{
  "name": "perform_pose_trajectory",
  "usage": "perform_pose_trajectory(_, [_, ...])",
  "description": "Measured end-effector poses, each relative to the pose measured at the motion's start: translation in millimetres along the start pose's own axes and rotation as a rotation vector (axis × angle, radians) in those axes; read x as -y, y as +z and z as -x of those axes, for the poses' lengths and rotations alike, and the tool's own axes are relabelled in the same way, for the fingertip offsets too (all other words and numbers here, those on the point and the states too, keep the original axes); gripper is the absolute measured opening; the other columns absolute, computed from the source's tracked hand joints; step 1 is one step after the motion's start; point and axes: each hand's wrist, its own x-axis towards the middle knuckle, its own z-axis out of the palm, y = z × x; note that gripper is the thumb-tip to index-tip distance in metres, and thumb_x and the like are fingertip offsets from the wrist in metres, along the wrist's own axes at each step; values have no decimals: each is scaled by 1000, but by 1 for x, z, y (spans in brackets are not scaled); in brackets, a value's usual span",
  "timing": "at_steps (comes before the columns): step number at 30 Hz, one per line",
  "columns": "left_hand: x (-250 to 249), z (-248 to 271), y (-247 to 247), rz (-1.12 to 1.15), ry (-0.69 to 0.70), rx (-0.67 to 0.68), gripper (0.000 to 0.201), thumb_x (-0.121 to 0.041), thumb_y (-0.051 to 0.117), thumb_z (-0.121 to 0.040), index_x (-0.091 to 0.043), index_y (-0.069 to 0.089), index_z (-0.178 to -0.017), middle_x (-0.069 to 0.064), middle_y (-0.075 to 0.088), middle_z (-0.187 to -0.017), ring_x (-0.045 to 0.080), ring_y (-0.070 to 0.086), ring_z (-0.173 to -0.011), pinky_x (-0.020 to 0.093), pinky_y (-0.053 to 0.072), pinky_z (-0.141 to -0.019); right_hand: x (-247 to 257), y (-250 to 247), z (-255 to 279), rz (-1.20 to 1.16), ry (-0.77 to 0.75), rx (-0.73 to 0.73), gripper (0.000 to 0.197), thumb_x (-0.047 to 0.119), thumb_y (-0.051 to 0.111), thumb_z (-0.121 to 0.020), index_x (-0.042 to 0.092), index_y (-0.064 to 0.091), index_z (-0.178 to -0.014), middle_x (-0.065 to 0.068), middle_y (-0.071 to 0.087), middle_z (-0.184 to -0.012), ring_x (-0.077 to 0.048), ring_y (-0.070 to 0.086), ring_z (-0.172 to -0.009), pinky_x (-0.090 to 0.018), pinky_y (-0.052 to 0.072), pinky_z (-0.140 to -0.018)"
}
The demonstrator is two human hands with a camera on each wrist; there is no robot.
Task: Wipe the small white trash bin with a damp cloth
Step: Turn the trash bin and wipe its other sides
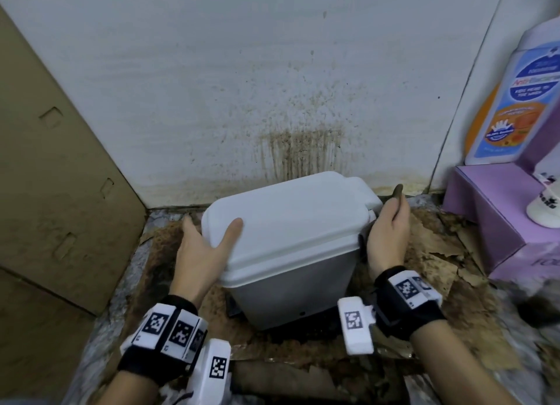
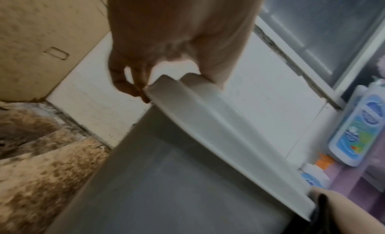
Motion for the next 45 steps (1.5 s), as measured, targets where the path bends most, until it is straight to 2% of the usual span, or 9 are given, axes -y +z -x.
perform_pose_trajectory(3, [-4,8,1,-90,-38,-64,122,-83,62,-73,-20,5,-160,16,31,-161,39,42,-140,56,42,-109,3,-9,-24,-23,14,202,50,39,36,-108,20,37,-154,3,44,-152,-6,40,-130,-24,31,-100])
perform_pose_trajectory(6, [-5,10,4,-189,13,-33,107,-86,55,-76,-14,31,-152,14,46,-146,35,49,-130,52,45,-105,3,-13,-34,15,-27,406,49,37,49,-104,23,45,-151,11,56,-137,-9,49,-132,-24,40,-99])
perform_pose_trajectory(11, [-7,-3,-6,-230,151,16,100,-97,45,-69,-24,52,-138,4,66,-119,30,62,-112,50,54,-94,-10,-15,-19,53,-148,267,47,43,53,-100,33,50,-146,21,63,-106,-12,59,-110,-29,46,-92])
perform_pose_trajectory(16, [-15,-15,-12,-205,161,108,82,-75,54,-87,-22,46,-150,-6,61,-133,23,59,-119,46,50,-100,-19,-14,7,-40,-115,148,43,44,48,-103,31,51,-144,31,58,-117,9,56,-111,-21,43,-97])
perform_pose_trajectory(19, [-16,-20,-10,-258,139,117,88,-83,47,-83,-22,47,-146,2,59,-139,27,56,-124,48,47,-103,-22,-15,3,-37,-81,145,45,47,44,-103,23,56,-140,8,64,-130,-10,57,-121,-32,46,-103])
perform_pose_trajectory(23, [-27,-13,3,-508,147,-60,74,-66,43,-96,-16,38,-150,17,38,-154,38,32,-140,53,31,-112,-19,-18,0,-78,-115,173,29,38,40,-106,25,62,-94,13,61,-92,-8,53,-88,-32,41,-87])
perform_pose_trajectory(28, [-55,5,26,-497,470,-92,57,-47,45,-104,-21,37,-154,4,28,-164,26,20,-151,49,18,-120,-15,-15,5,-81,-131,234,21,44,39,-105,33,48,-89,21,43,-83,-11,40,-93,-32,36,-86])
perform_pose_trajectory(36, [-101,20,66,-368,790,222,47,-44,39,-108,-29,45,-152,-9,38,-158,10,28,-147,35,20,-121,6,0,27,-117,-116,294,48,49,38,-104,23,57,-139,5,64,-134,-12,57,-126,-41,47,-108])
perform_pose_trajectory(45, [-101,-3,57,-528,864,231,54,-53,18,-105,-39,38,-153,-13,35,-159,8,24,-150,42,18,-122,29,27,50,-211,-150,457,44,47,39,-105,24,60,-135,10,65,-132,-7,56,-127,-37,45,-110])
